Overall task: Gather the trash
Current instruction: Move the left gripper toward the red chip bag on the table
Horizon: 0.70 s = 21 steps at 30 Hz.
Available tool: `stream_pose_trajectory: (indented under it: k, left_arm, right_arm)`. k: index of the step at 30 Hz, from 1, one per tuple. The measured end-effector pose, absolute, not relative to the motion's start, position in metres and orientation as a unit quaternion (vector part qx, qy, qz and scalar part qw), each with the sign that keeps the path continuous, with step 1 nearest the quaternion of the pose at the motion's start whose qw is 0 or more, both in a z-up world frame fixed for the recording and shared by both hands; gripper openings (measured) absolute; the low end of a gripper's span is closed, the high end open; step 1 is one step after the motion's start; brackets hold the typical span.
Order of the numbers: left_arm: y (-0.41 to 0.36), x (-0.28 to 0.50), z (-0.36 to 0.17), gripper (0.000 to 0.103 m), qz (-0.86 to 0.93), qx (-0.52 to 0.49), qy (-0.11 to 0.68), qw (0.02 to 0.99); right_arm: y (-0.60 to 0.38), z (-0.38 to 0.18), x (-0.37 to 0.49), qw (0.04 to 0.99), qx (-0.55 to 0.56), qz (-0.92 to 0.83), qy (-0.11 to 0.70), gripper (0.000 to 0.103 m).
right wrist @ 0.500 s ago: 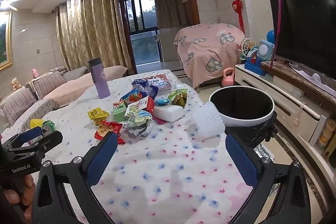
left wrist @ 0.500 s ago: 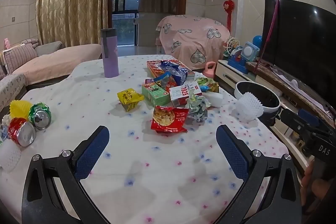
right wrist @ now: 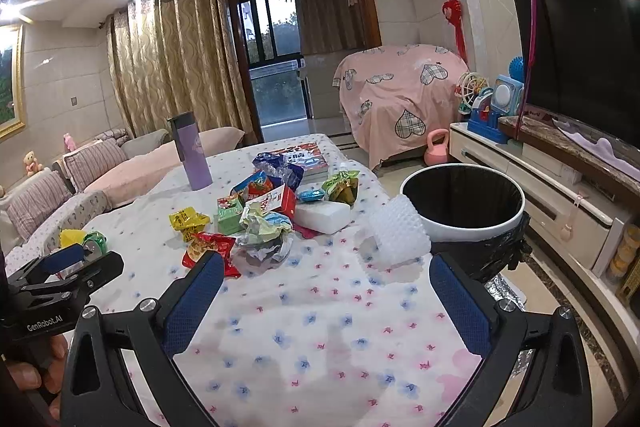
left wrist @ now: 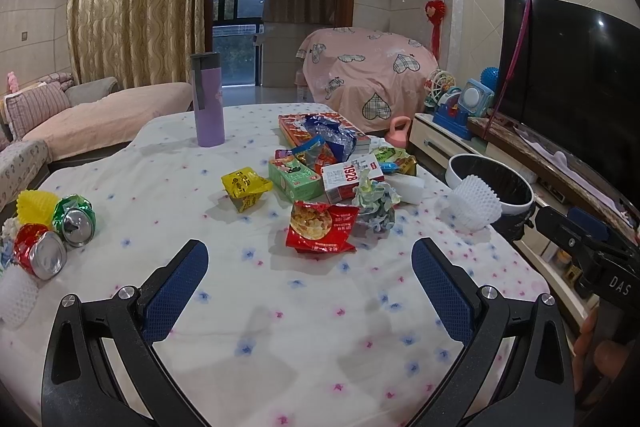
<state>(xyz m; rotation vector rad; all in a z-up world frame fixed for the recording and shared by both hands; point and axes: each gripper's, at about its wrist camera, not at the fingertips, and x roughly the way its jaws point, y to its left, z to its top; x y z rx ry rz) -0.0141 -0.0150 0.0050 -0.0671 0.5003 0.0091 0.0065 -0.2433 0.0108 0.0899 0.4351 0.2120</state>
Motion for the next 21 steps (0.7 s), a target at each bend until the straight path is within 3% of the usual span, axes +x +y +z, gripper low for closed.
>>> stream_pose_trajectory:
  k: [21]
  left_arm:
    - [-0.0141,-0.0039,-0.0042,0.103,0.006,-0.032,0.26,0.965]
  right_arm:
    - [-0.2498,0.0025,0.0129,0.966,0.058,0.107,0.228,0.103]
